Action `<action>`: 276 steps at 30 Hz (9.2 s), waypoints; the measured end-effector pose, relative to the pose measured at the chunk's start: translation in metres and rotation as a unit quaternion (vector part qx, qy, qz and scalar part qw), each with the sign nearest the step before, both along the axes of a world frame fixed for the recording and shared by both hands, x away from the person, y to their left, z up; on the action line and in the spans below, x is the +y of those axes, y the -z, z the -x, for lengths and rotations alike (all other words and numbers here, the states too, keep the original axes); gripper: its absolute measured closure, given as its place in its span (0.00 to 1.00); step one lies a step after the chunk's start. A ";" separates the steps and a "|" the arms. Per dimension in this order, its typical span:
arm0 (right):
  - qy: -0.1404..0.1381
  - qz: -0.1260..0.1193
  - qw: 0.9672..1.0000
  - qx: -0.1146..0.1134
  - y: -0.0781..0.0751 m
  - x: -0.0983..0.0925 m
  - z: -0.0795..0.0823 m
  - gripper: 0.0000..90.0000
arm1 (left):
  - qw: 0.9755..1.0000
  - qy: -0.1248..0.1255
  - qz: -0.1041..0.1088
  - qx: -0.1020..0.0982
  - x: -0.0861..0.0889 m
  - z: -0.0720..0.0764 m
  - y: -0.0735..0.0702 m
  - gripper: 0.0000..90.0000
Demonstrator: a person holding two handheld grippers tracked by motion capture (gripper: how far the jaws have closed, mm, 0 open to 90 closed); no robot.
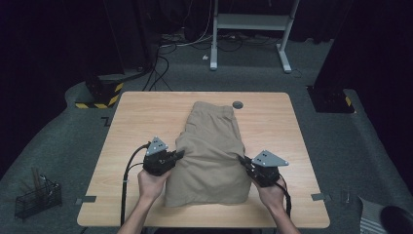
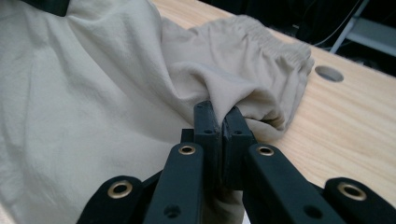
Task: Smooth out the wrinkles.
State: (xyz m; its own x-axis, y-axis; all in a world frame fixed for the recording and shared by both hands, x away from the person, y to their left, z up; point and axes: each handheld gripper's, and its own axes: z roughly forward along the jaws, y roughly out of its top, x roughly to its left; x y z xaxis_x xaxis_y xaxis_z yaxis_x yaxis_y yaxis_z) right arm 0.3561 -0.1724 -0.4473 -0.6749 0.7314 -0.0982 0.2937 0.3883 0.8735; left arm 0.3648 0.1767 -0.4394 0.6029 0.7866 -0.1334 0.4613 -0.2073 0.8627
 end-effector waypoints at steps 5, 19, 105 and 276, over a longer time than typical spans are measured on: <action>-0.004 0.005 1.000 -0.022 -0.011 0.002 0.008 0.97 | 1.000 0.003 0.000 -0.009 0.002 0.006 -0.009 0.95; -0.033 -0.004 0.996 -0.082 -0.058 -0.005 0.085 0.97 | 0.997 0.043 0.021 -0.063 0.008 0.091 -0.071 0.95; 0.041 0.008 0.997 0.062 -0.006 0.019 -0.089 0.97 | 0.998 -0.029 -0.014 0.061 0.007 -0.077 0.001 0.94; 0.053 -0.011 0.989 0.135 0.073 0.007 -0.058 0.48 | 0.994 -0.045 -0.050 0.080 -0.014 -0.053 0.069 0.33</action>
